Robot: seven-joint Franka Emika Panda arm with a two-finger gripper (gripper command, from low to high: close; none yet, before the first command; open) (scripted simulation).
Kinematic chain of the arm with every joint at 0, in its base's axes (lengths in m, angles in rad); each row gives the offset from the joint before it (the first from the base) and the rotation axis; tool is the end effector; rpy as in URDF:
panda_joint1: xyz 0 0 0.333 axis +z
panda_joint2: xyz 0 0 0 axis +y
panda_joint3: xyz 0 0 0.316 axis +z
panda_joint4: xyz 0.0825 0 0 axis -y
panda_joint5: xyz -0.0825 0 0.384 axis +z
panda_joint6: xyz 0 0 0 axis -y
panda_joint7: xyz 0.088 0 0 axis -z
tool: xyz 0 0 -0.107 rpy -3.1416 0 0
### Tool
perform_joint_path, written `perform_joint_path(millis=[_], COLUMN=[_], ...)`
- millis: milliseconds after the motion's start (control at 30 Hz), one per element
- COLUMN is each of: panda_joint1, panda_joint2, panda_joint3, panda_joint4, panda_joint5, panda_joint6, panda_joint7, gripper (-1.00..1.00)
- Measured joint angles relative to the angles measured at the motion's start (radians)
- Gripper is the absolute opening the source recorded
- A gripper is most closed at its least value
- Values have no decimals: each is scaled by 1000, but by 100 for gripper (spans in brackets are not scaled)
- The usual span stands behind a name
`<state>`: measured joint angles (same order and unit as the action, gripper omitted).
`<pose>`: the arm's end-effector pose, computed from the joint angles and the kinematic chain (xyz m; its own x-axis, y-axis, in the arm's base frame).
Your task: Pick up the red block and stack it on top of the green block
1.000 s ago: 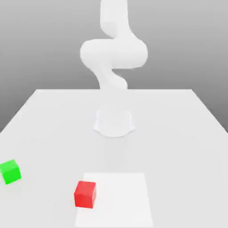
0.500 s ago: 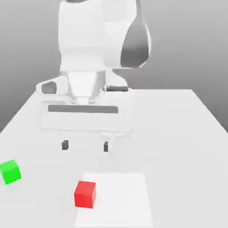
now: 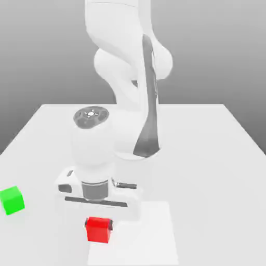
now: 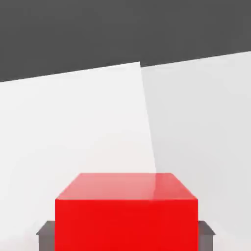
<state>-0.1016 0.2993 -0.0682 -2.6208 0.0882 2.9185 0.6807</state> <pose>0.4171 -0.0796 0.1474 0.5950 -0.8037 0.0003 -0.8037 -0.5950 0.0005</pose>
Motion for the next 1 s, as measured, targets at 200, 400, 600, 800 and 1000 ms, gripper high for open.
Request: perform_joint_path(millis=[200, 400, 600, 800, 1000], panda_joint1=[12, -88, -259, -358, -387], panda_joint2=[-123, -209, -221, -124, -56], panda_joint3=[-21, -126, -262, -286, -247], panda_joint4=[-19, 1, 52, 86, 91], panda_joint5=[-41, -50, -36, 57, 113], panda_joint6=[-104, -211, -275, -221, -162], panda_joint7=[30, 202, 455, 532, 494], gripper=[-100, -100, -100, -100, 100])
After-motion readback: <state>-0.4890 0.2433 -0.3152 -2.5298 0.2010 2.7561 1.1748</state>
